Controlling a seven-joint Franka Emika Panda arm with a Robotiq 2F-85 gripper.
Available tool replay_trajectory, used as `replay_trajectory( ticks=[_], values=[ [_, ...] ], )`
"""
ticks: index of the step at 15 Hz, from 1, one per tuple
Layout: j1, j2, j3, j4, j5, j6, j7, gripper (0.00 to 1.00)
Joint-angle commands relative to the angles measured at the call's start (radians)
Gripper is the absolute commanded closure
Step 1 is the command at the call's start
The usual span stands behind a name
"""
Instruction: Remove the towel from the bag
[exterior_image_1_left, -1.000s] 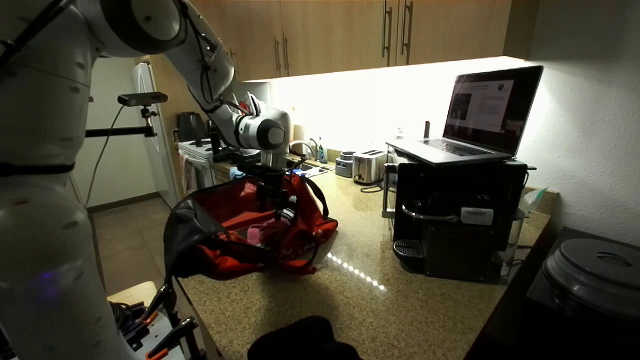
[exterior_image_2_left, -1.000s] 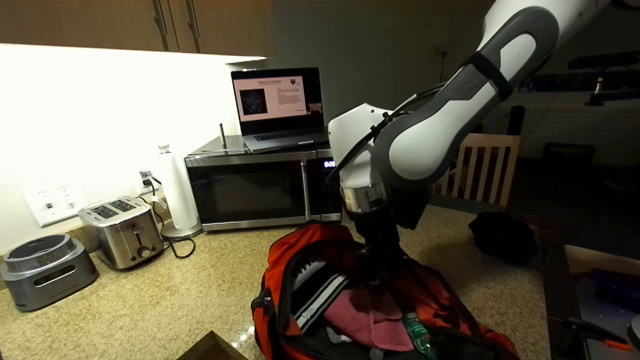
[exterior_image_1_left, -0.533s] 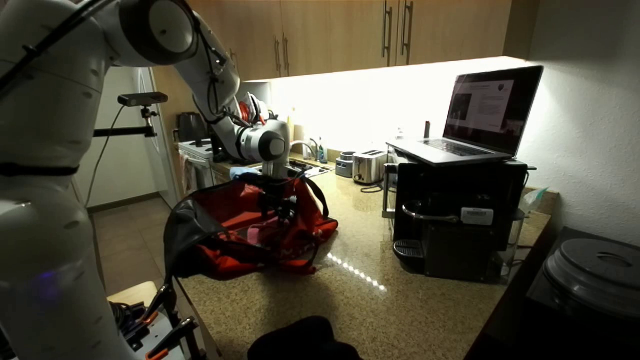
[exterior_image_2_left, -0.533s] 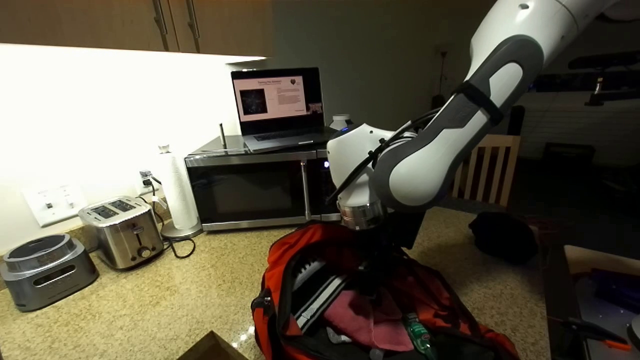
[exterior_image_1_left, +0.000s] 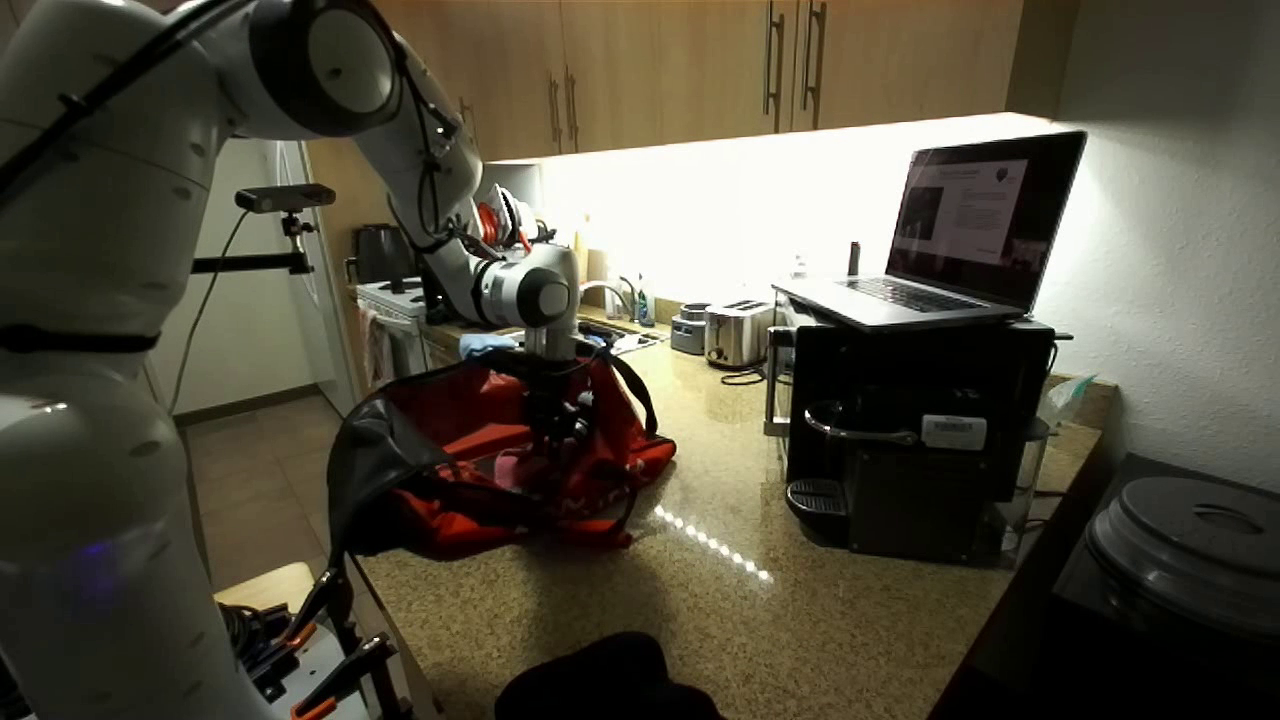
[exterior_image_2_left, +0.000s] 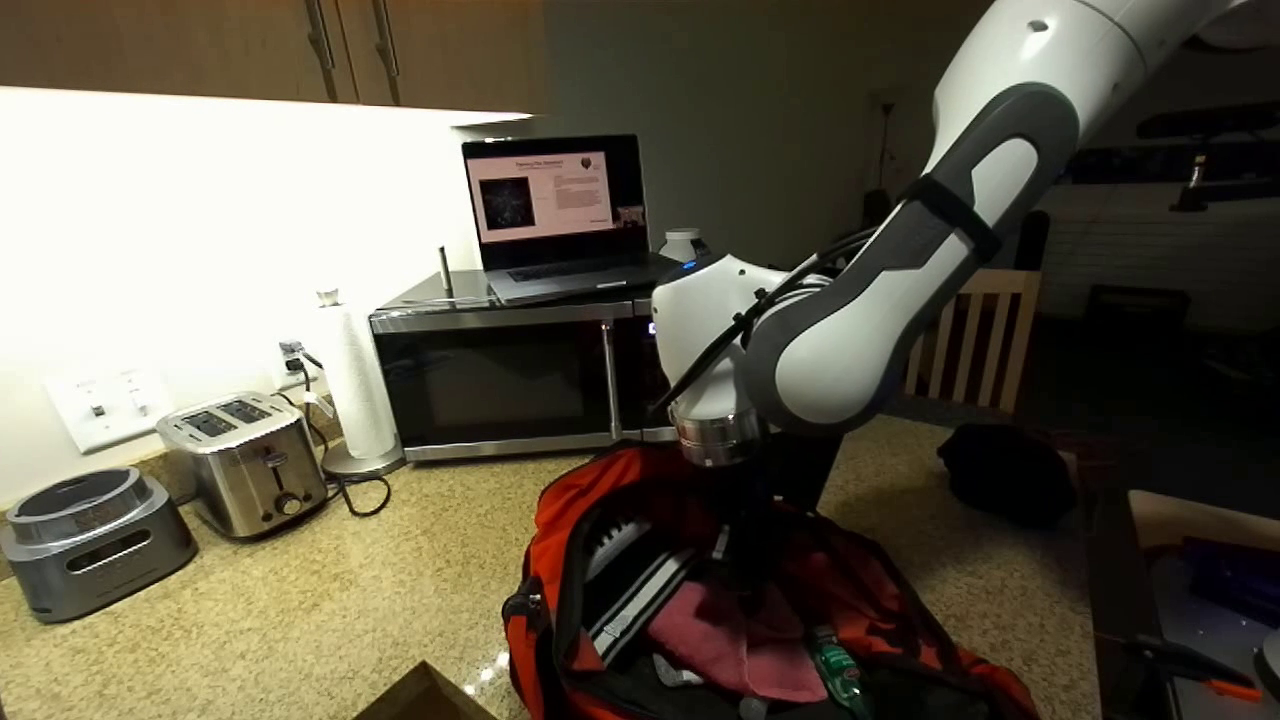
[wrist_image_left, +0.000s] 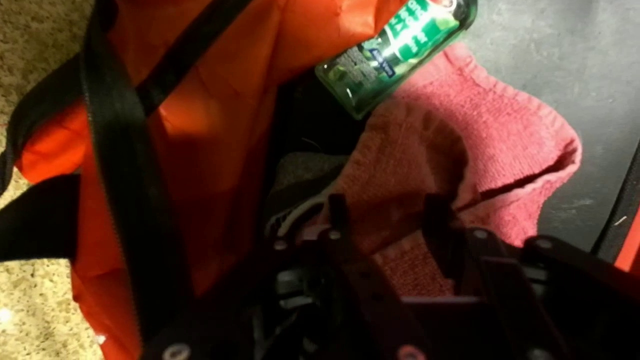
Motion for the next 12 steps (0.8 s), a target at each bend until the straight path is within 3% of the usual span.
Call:
replay_trajectory(
  ticks=[1, 4, 5, 7, 12],
  values=[
    [0.010, -0.008, -0.008, -0.004, -0.012, 0.029, -0.009, 0.87],
    [0.011, -0.010, -0.009, 0.004, -0.016, 0.027, -0.013, 0.96],
    [0.007, -0.006, -0.006, 0.010, -0.010, 0.013, -0.023, 0.63],
    [0.003, -0.001, -0.003, 0.011, -0.012, -0.027, -0.048, 0.66],
    [0.006, 0.001, -0.028, 0.000, -0.005, -0.110, 0.020, 0.37]
  ],
)
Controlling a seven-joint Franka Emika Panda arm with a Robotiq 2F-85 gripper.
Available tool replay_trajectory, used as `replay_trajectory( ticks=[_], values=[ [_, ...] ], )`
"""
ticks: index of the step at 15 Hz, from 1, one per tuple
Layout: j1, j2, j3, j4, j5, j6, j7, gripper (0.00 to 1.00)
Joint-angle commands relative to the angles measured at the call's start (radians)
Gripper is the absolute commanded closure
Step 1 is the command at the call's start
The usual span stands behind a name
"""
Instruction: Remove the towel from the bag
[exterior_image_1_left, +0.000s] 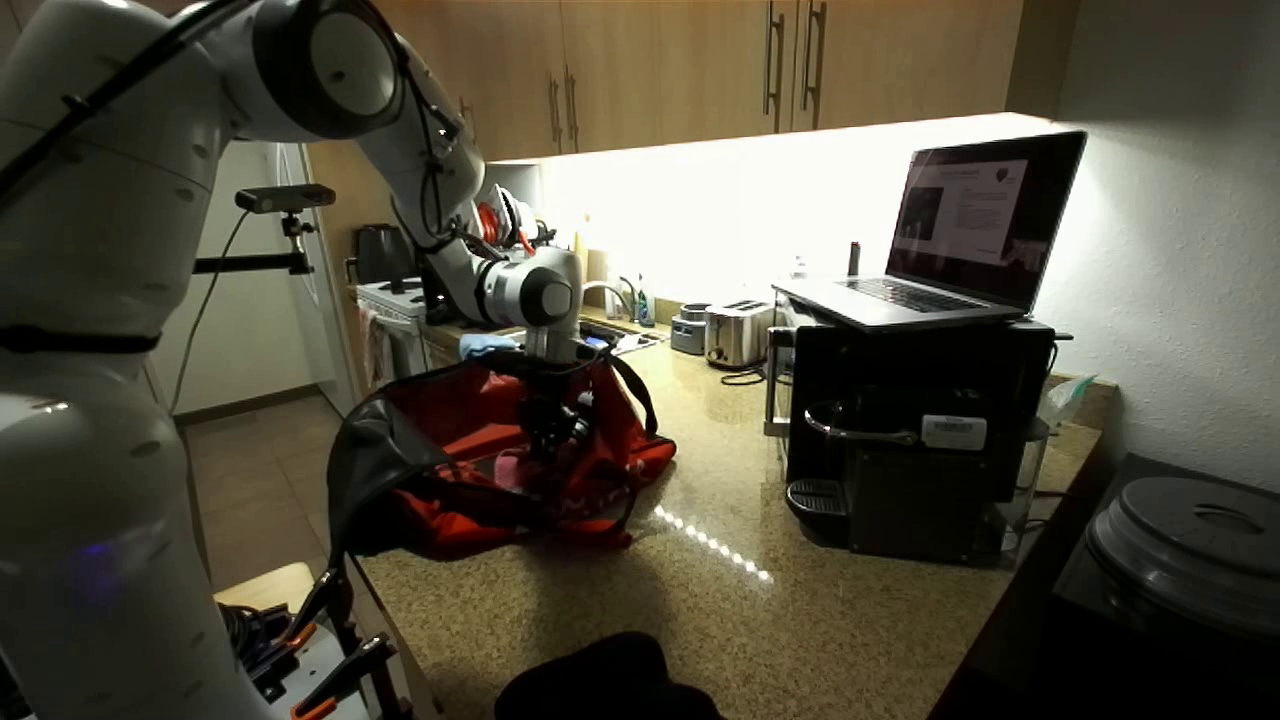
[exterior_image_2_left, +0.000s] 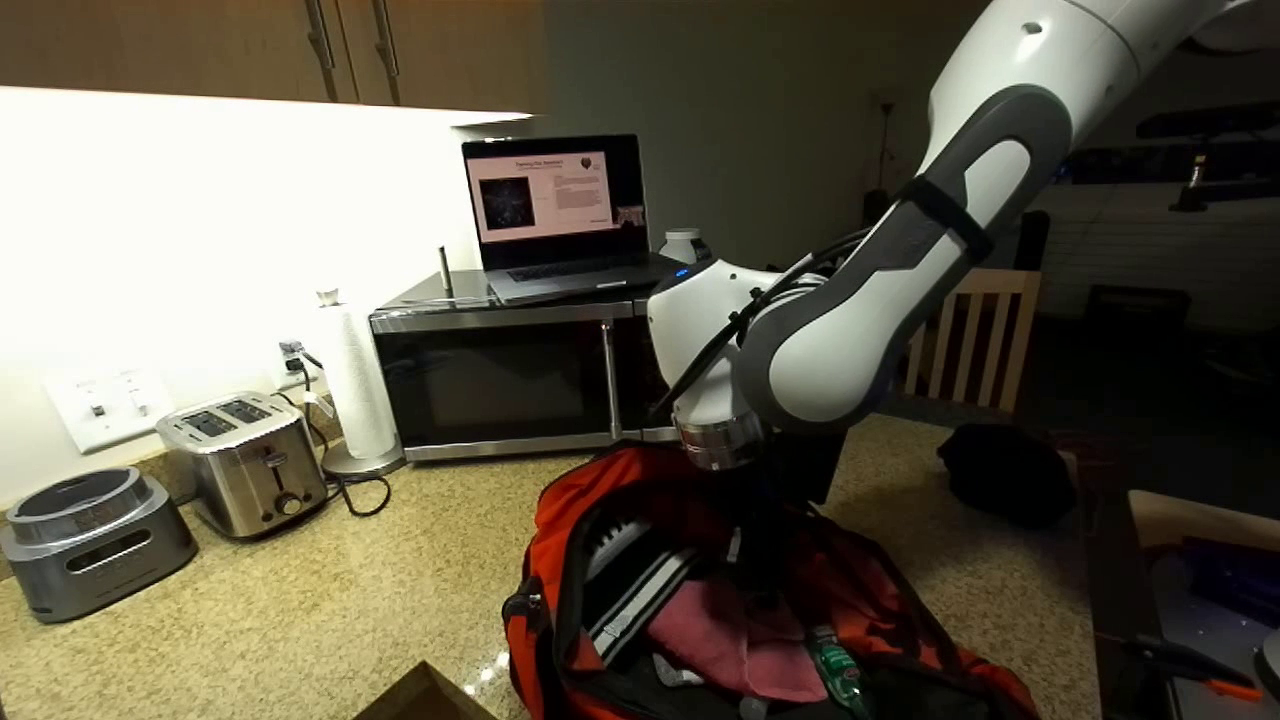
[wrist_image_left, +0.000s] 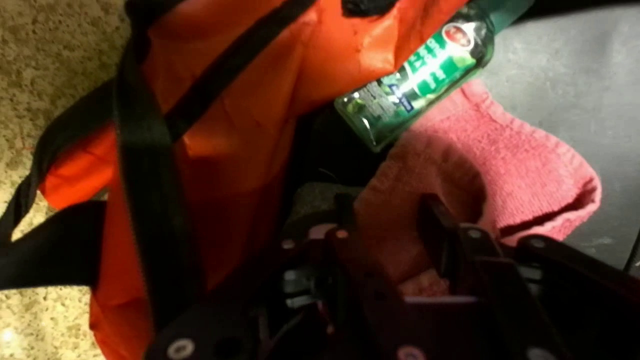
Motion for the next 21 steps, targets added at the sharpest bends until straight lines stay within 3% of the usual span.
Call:
replay_trajectory(
  ticks=[1, 6, 13, 21],
  values=[
    [0.005, -0.009, -0.025, -0.017, -0.001, -0.030, 0.063, 0.31],
    [0.005, -0.004, -0.041, -0.011, 0.008, -0.019, 0.115, 0.01],
    [0.001, 0.001, -0.043, -0.004, 0.070, 0.033, 0.209, 0.00],
    [-0.019, 0.022, -0.037, -0.031, 0.171, 0.110, 0.193, 0.00]
  ],
)
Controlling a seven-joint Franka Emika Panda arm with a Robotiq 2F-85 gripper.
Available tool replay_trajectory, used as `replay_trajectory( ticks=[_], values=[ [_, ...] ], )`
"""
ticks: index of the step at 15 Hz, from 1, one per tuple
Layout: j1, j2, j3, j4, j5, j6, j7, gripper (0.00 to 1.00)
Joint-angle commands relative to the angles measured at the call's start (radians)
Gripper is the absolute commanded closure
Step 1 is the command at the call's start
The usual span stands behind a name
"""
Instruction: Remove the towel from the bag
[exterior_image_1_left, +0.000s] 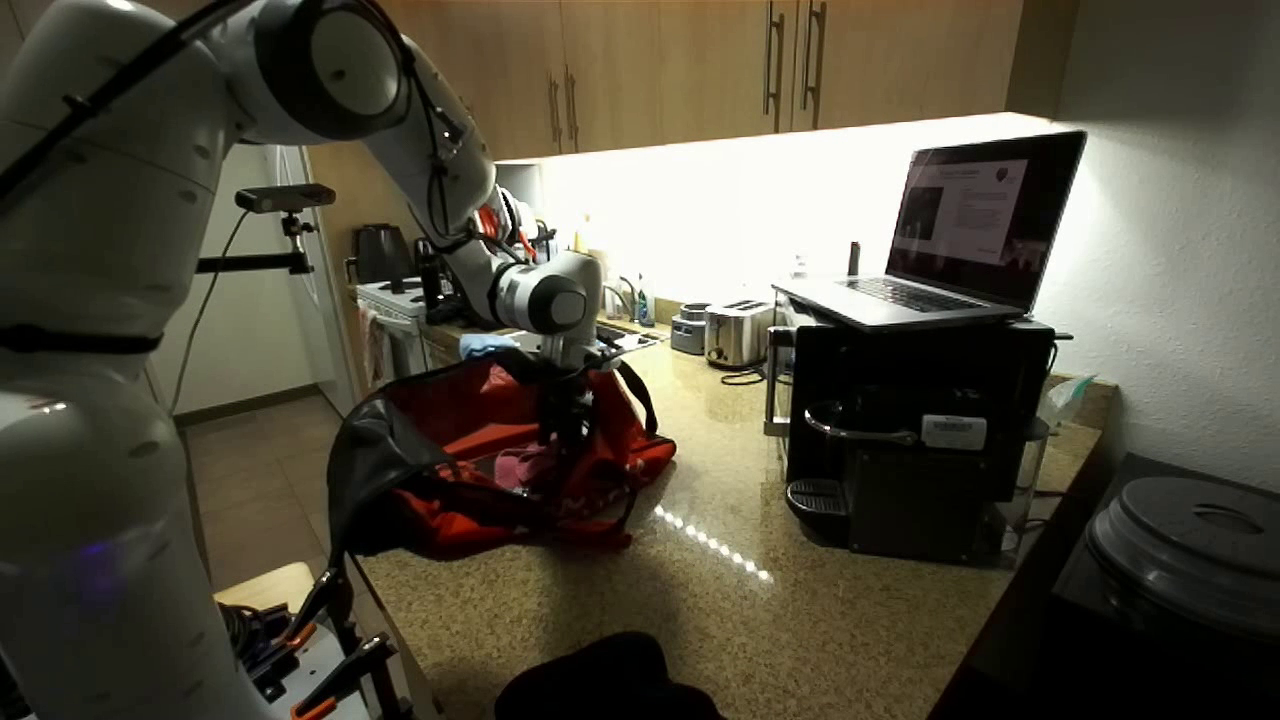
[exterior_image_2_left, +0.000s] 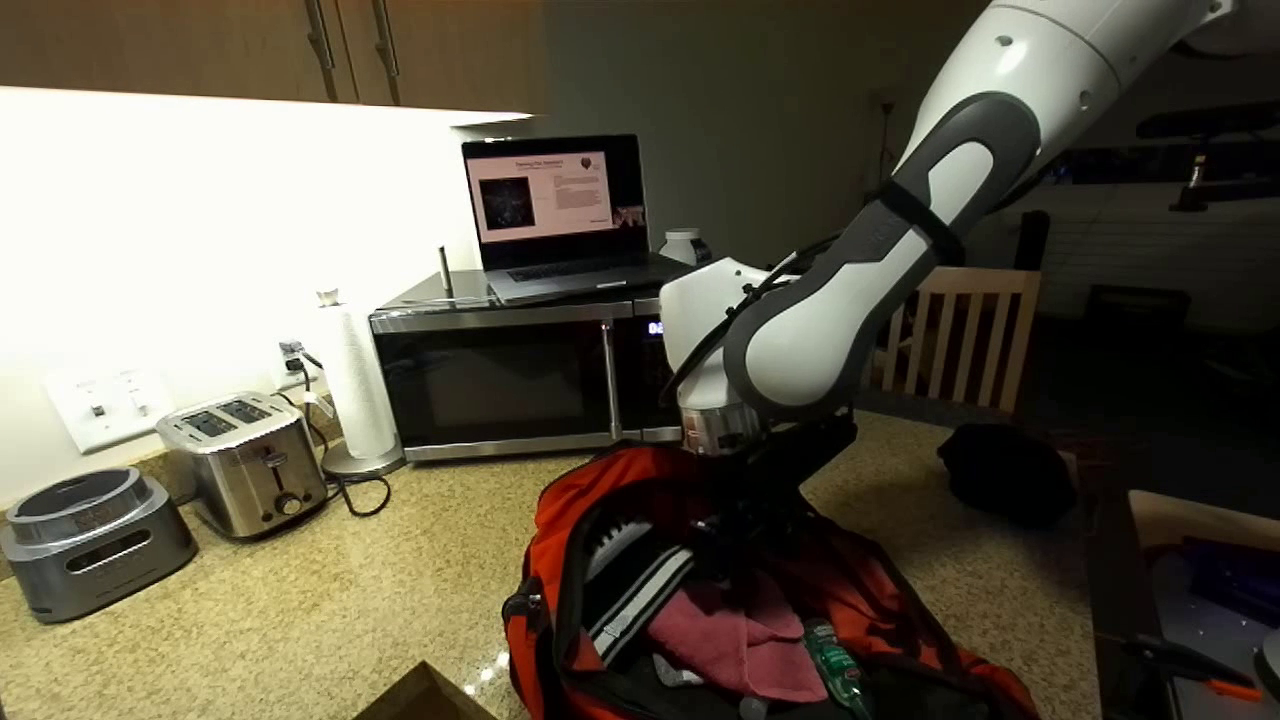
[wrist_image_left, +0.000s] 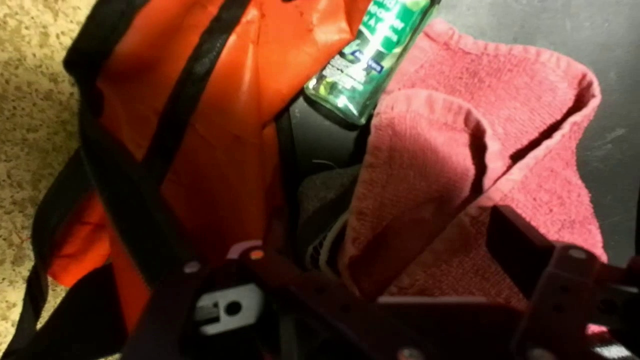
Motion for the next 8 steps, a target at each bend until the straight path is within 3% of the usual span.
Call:
replay_trajectory(
  ticks=[1, 3, 4, 5, 8],
  values=[
    [-0.012, 0.017, 0.006, -0.034, 0.050, 0.061, 0.000, 0.00],
    [-0.013, 0.034, 0.007, -0.036, 0.060, 0.088, -0.011, 0.00],
    [-0.014, 0.043, 0.008, -0.036, 0.067, 0.106, -0.017, 0.25],
    [-0.014, 0.052, 0.009, -0.035, 0.070, 0.122, -0.021, 0.26],
    [-0.015, 0.071, 0.009, -0.028, 0.080, 0.151, -0.024, 0.47]
  ],
)
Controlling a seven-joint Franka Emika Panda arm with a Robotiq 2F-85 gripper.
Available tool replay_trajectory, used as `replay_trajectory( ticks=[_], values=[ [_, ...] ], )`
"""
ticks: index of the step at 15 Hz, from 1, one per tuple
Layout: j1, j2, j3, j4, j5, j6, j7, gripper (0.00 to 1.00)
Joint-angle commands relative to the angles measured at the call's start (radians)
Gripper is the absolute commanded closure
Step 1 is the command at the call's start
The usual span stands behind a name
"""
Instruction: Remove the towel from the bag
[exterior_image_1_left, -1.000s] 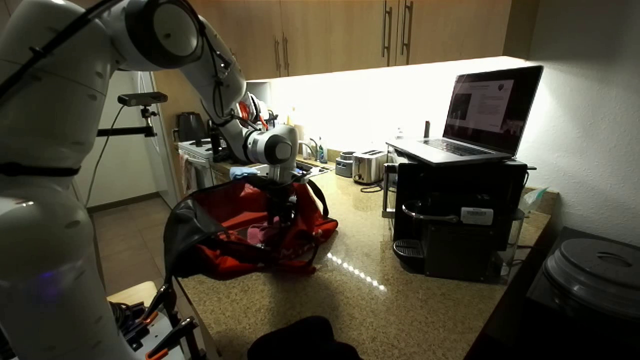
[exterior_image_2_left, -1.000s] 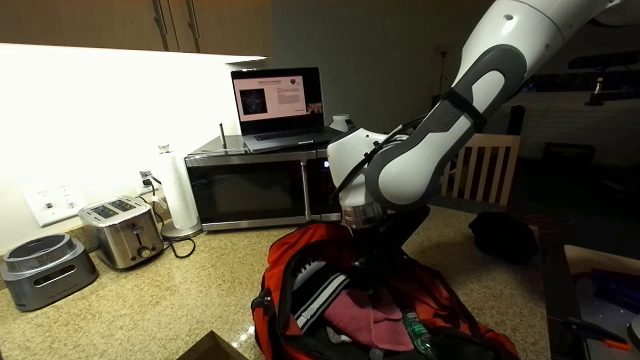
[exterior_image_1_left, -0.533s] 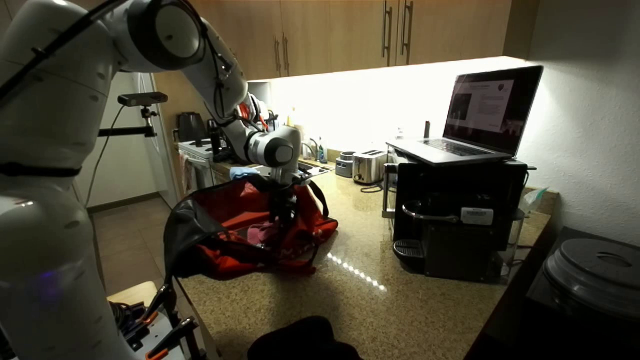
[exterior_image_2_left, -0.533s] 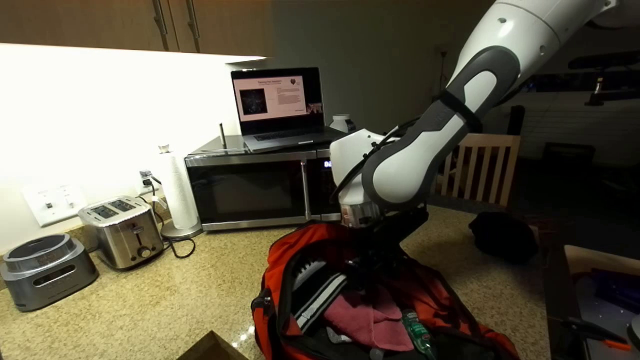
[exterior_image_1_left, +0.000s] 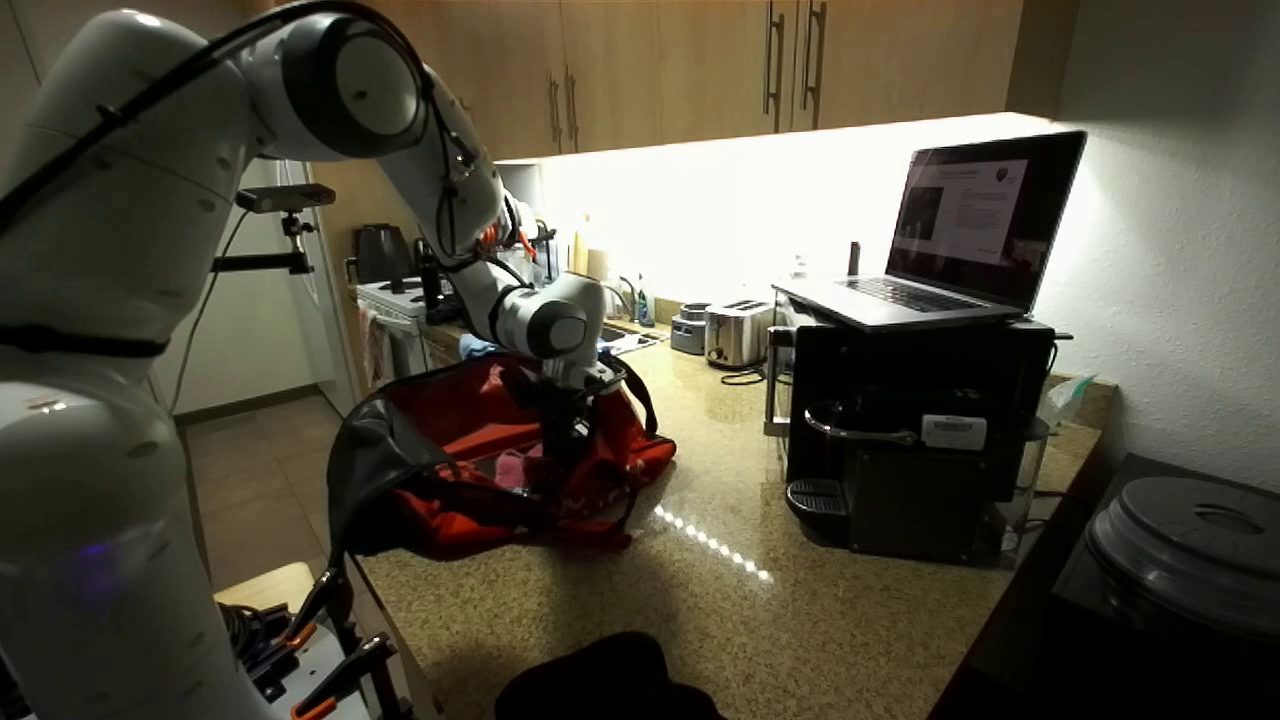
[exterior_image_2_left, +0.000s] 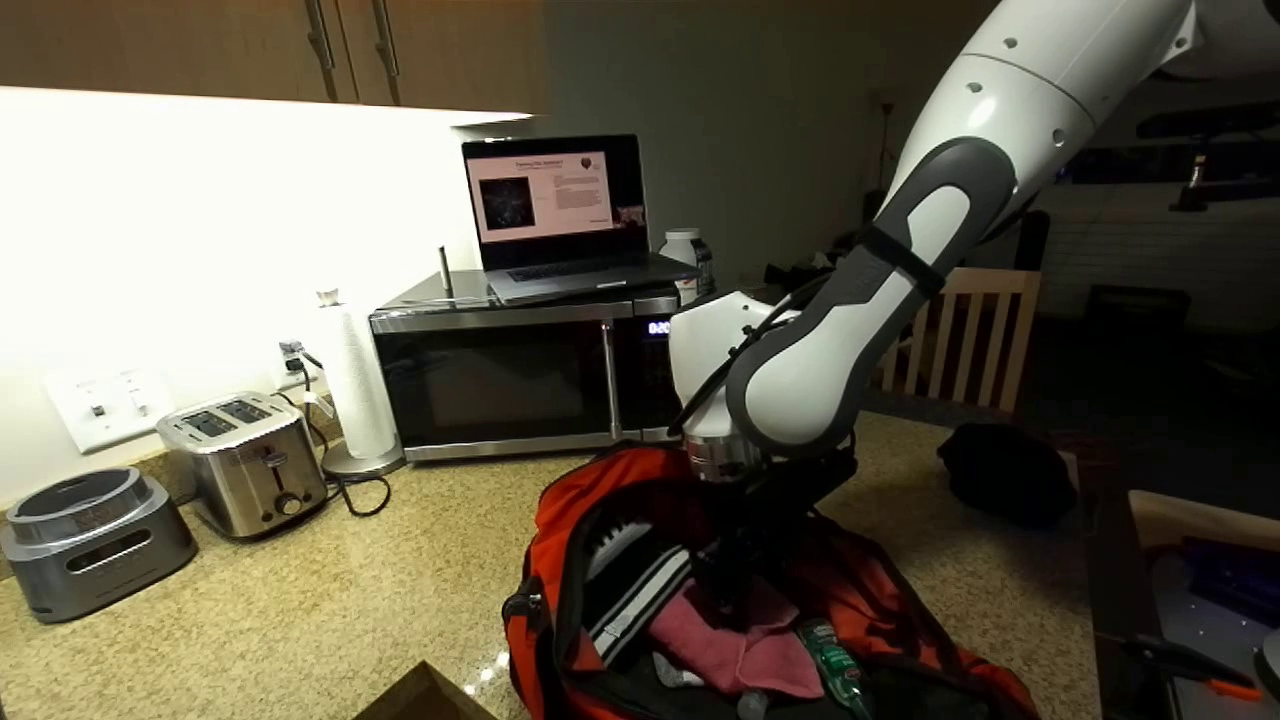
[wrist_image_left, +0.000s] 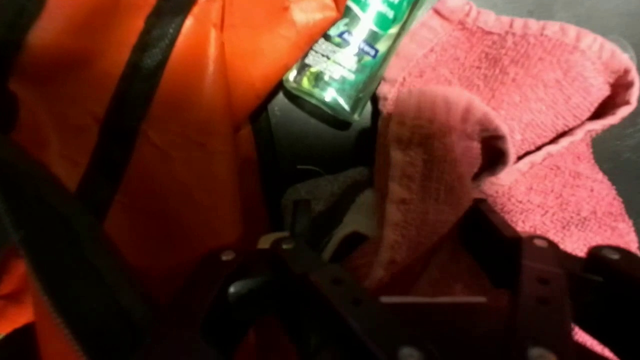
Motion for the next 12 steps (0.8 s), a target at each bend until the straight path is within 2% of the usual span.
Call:
replay_trajectory(
  ticks=[1, 4, 5, 6, 7, 8, 9, 10, 11, 12],
  values=[
    [-0.014, 0.014, 0.010, -0.010, 0.041, 0.049, -0.025, 0.53],
    [-0.017, 0.021, 0.016, 0.000, 0.057, 0.034, -0.034, 0.72],
    [-0.019, 0.022, 0.019, 0.002, 0.063, 0.030, -0.039, 0.29],
    [-0.017, 0.022, 0.018, 0.004, 0.063, 0.024, -0.040, 0.32],
    [-0.018, 0.024, 0.018, 0.006, 0.063, 0.014, -0.040, 0.44],
    [-0.017, 0.025, 0.017, 0.006, 0.062, 0.011, -0.039, 0.26],
    [-0.017, 0.027, 0.017, 0.008, 0.061, 0.000, -0.039, 0.66],
    [-0.017, 0.029, 0.017, 0.009, 0.062, -0.004, -0.038, 0.45],
    [-0.017, 0.031, 0.017, 0.011, 0.061, -0.010, -0.037, 0.17],
    [-0.016, 0.032, 0.018, 0.014, 0.061, -0.018, -0.037, 0.19]
  ],
)
